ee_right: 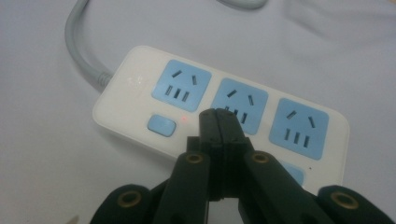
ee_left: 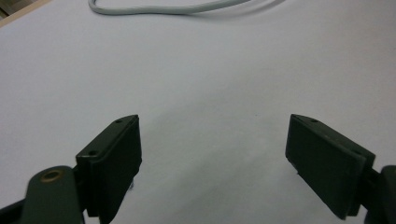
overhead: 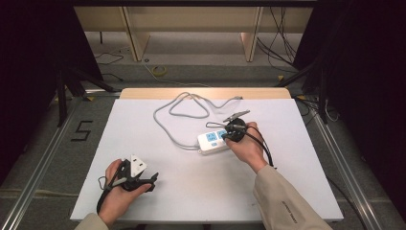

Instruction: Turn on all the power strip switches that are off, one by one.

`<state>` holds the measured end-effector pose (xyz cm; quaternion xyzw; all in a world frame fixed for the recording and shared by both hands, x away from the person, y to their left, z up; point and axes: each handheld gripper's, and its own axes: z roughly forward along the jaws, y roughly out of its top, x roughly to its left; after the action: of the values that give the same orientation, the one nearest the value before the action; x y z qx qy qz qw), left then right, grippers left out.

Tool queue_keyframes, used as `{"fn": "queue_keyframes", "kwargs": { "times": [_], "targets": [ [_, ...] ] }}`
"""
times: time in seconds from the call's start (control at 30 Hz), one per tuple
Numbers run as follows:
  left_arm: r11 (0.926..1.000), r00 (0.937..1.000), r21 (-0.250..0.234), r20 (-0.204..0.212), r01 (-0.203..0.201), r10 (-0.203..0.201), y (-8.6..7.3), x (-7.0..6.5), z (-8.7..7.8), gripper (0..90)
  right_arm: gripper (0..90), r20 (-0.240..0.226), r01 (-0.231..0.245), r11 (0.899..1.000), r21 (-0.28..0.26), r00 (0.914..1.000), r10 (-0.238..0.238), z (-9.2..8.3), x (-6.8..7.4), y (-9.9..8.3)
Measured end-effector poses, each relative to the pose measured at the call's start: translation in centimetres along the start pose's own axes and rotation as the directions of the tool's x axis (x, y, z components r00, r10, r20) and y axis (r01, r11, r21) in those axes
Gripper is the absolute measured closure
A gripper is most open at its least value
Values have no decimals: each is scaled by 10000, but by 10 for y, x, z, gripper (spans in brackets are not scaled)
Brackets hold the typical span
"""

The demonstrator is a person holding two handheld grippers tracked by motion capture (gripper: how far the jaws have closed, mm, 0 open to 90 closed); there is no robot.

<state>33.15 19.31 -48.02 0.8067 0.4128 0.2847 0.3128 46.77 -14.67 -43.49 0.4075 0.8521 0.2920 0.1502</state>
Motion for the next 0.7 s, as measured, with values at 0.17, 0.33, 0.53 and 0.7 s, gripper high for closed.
{"fn": "queue_keyframes", "kwargs": {
  "times": [0.17, 0.33, 0.53, 0.7],
  "targets": [
    [10000, 10000, -1, -6, -5, 5, 0, 0, 0, 183, 900, 46, -53, 10000, 26, 10000, 53, -1, -4, -1],
    [10000, 10000, 20, -3, -17, 17, 0, 0, 0, 183, 900, 127, -106, 9999, 37, 9999, 106, -3, -8, -2],
    [10000, 10000, -15, -16, 20, -20, 0, 0, 0, 183, 900, 213, -189, 9998, 67, 9996, 187, -5, -13, -3],
    [10000, 10000, -14, -15, 25, -25, 0, 0, 0, 183, 900, 314, -298, 9995, 44, 9991, 296, -7, -18, -4]
  ]
}}
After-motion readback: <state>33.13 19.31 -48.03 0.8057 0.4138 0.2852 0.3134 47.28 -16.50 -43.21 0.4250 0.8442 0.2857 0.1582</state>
